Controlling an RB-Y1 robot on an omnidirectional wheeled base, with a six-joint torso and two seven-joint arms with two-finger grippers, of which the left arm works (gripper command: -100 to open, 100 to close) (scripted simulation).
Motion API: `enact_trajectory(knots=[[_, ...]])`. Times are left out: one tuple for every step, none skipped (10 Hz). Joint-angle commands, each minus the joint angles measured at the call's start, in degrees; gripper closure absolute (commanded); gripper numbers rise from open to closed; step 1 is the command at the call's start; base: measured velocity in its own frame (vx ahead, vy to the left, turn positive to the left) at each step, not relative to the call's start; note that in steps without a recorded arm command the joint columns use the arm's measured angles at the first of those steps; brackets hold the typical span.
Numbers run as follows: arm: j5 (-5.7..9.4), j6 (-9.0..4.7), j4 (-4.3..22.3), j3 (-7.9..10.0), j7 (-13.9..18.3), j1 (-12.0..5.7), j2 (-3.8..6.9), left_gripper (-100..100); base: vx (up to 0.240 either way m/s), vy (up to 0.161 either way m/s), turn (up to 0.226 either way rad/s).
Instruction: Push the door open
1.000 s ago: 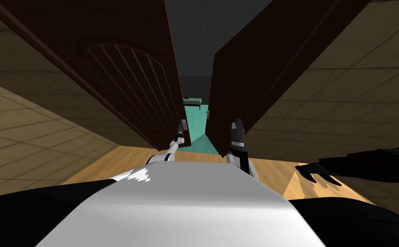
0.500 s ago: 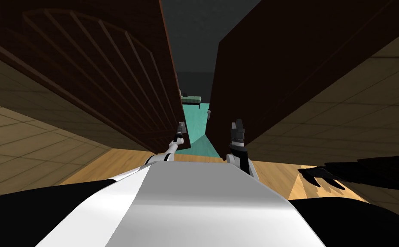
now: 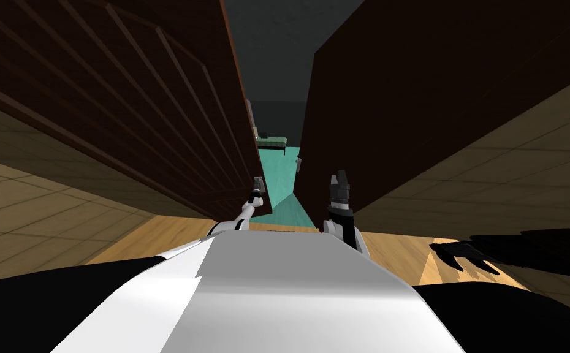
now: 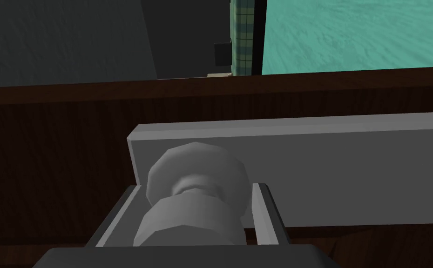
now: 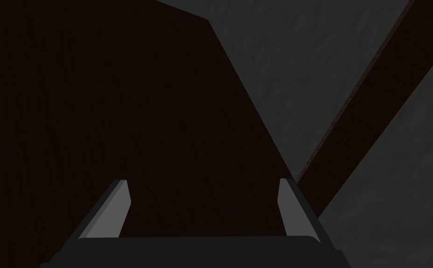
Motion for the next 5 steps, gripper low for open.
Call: enact_trajectory(knots=[[0.0, 0.06, 0.04, 0.01, -0.02, 0.05, 0.02, 100, -0.032, -0.003, -0.008], [0.0, 0.06, 0.04, 0.01, -0.02, 0.05, 0.02, 100, -0.015, 0.0, -0.002], [0.0, 0.06, 0.04, 0.01, -0.02, 0.05, 0.02, 100, 0.0, 0.0, 0.0], [0.0, 0.06, 0.04, 0.01, -0.02, 0.05, 0.02, 100, 0.0, 0.0, 0.0], [1.22, -0.46, -0.1, 1.43, -1.75, 0.05, 0.47, 100, 0.087, 0.02, -0.09]])
